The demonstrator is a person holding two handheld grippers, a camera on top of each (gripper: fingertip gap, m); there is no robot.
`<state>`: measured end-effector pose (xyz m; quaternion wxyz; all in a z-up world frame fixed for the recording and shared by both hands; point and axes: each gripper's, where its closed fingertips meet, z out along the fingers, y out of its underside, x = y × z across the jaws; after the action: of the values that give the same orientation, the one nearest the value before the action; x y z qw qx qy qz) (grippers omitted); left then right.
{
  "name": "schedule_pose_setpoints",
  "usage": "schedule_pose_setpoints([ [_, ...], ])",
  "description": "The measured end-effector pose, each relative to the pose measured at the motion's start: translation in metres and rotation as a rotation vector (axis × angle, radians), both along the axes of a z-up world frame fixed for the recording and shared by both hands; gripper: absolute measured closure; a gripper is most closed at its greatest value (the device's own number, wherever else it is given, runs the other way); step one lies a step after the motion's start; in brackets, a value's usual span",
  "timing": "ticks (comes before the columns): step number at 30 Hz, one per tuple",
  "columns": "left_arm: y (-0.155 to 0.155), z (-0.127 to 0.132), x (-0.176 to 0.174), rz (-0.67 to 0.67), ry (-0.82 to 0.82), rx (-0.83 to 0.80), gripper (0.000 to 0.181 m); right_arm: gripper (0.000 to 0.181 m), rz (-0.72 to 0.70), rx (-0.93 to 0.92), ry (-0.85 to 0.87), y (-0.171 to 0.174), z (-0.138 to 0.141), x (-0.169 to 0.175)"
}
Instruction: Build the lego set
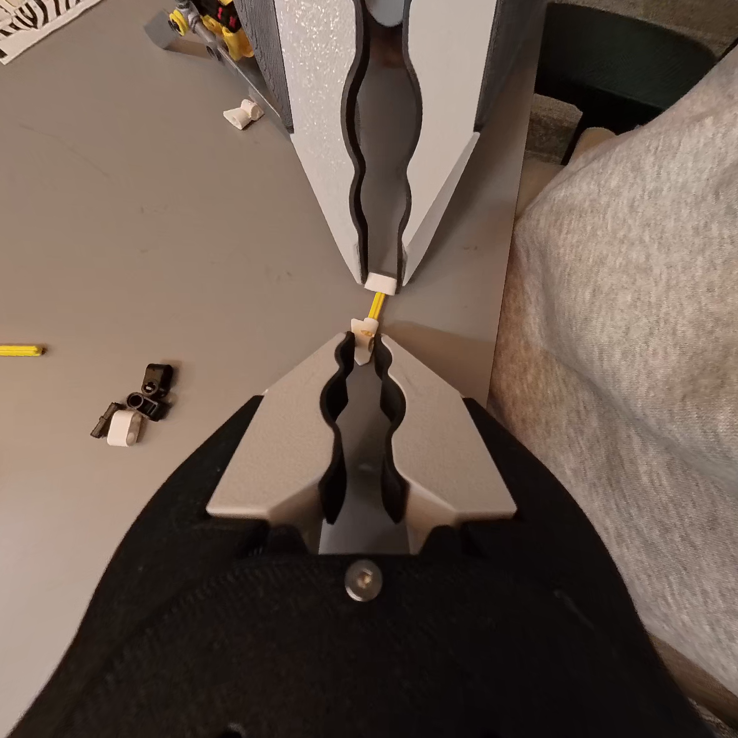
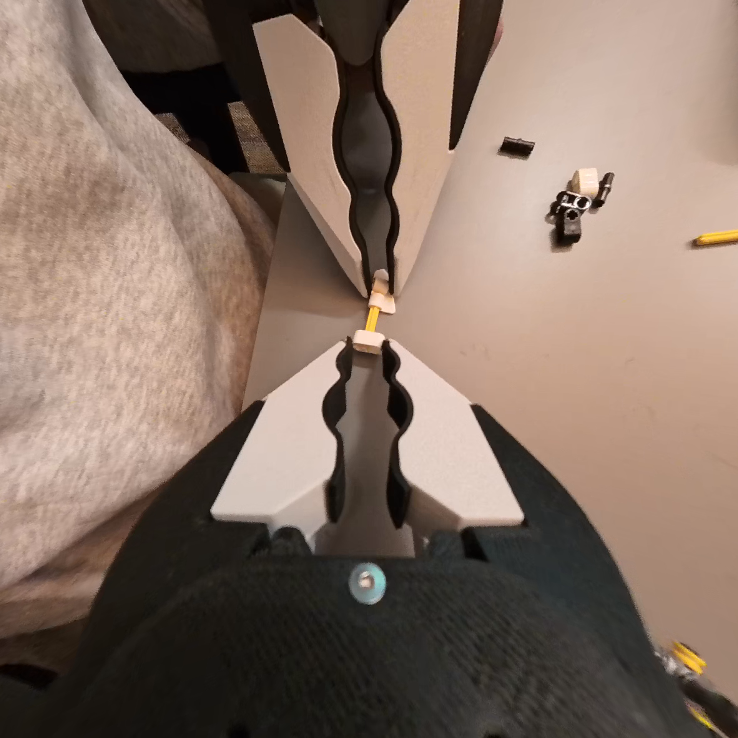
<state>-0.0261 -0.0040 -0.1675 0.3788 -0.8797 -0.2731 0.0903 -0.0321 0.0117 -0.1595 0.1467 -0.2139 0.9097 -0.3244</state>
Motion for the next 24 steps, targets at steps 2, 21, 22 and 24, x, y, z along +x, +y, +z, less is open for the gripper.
schedule_pose_setpoints([
  [2,-0.0001,0.0,0.0,0.0,-0.001,0.0,0.173,0.168,-0.009,-0.009,-0.007,-0.0002,0.0006,-0.0002],
  [21,-0.0012,0.0,0.0002,-0.001,-0.007,0.005,0.172,0.169,-0.057,-0.069,-0.041,0.0002,-0.0043,-0.0013],
  [22,-0.0013,0.0,0.0002,-0.001,-0.008,0.005,0.172,0.169,-0.059,-0.07,-0.041,0.0002,-0.0044,-0.0013],
  [24,-0.0014,0.0,0.0002,-0.001,-0.008,0.006,0.173,0.169,-0.061,-0.07,-0.035,0.0002,-0.0045,-0.0012],
])
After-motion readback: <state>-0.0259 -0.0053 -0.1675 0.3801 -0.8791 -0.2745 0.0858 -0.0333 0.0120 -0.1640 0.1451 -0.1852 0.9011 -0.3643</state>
